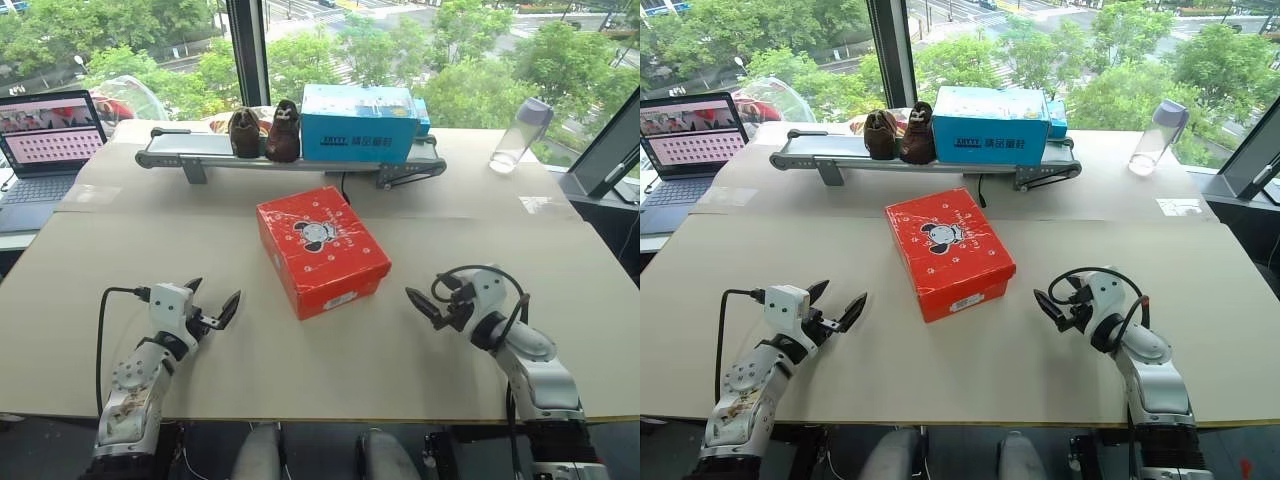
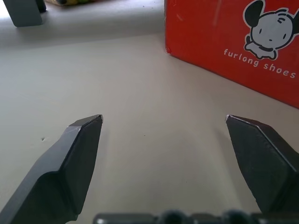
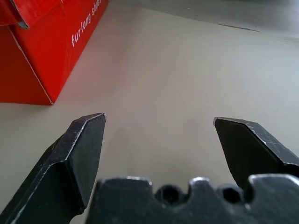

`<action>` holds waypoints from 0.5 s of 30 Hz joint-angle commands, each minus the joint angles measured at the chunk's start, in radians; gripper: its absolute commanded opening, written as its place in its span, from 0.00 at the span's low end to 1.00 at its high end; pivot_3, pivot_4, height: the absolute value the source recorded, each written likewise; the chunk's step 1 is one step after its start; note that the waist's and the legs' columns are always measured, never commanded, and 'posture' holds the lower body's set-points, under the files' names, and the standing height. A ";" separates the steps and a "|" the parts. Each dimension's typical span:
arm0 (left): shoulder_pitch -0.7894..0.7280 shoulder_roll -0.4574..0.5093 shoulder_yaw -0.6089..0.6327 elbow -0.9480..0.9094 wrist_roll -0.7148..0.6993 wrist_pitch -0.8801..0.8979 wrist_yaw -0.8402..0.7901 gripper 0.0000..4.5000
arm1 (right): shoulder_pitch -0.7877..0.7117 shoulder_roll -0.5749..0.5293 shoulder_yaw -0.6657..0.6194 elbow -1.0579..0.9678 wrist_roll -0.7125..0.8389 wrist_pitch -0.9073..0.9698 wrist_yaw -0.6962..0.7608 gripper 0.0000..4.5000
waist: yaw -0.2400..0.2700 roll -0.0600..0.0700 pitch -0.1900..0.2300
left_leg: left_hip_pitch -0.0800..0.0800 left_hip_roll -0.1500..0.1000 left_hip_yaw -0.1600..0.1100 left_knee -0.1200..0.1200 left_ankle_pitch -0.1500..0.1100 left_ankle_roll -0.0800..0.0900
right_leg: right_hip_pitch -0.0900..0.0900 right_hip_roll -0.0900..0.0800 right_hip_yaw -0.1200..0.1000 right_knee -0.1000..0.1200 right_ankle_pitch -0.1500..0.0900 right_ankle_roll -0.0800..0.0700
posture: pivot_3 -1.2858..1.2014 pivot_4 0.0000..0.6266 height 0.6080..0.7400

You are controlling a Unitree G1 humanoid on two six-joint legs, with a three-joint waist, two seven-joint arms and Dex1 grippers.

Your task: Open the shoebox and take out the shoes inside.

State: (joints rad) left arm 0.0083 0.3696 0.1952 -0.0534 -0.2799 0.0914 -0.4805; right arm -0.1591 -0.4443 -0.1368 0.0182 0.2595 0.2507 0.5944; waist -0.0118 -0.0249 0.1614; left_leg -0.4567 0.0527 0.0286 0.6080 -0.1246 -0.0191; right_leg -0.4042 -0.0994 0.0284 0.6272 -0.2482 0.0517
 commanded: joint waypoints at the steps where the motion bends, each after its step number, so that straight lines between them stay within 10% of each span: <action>1: -0.016 0.023 0.011 -0.011 0.002 0.005 -0.003 1.00 | -0.013 -0.001 -0.025 -0.014 0.007 -0.032 -0.014 0.99 | 0.000 0.000 0.000 | 0.000 0.000 0.000 0.000 0.000 0.000 | 0.000 0.000 0.000 0.000 0.000 0.000 | 0.52 0.24 1.00; 12: -0.119 0.156 0.031 -0.079 -0.035 0.170 -0.064 1.00 | -0.172 -0.066 -0.003 0.122 -0.034 -0.078 0.045 0.99 | -0.001 0.000 0.000 | 0.000 0.000 0.000 0.000 0.000 0.001 | 0.000 0.000 0.000 0.000 0.002 0.000 | 0.52 0.24 1.00; 15: -0.137 0.178 0.049 -0.083 -0.061 0.184 -0.090 0.85 | -0.211 -0.077 0.000 0.165 -0.035 -0.091 0.073 0.88 | -0.001 0.000 0.000 | 0.000 0.000 0.000 -0.001 0.003 0.005 | 0.000 0.001 0.001 0.001 0.003 0.002 | 0.52 0.24 1.00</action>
State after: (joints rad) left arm -0.1060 0.5231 0.2194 -0.0941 -0.3193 0.2700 -0.5496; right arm -0.3329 -0.4992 -0.1270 0.1761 0.2190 0.1982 0.6470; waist -0.0126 -0.0249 0.1616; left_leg -0.4568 0.0527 0.0286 0.6068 -0.1197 -0.0113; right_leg -0.4047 -0.0980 0.0293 0.6281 -0.2452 0.0535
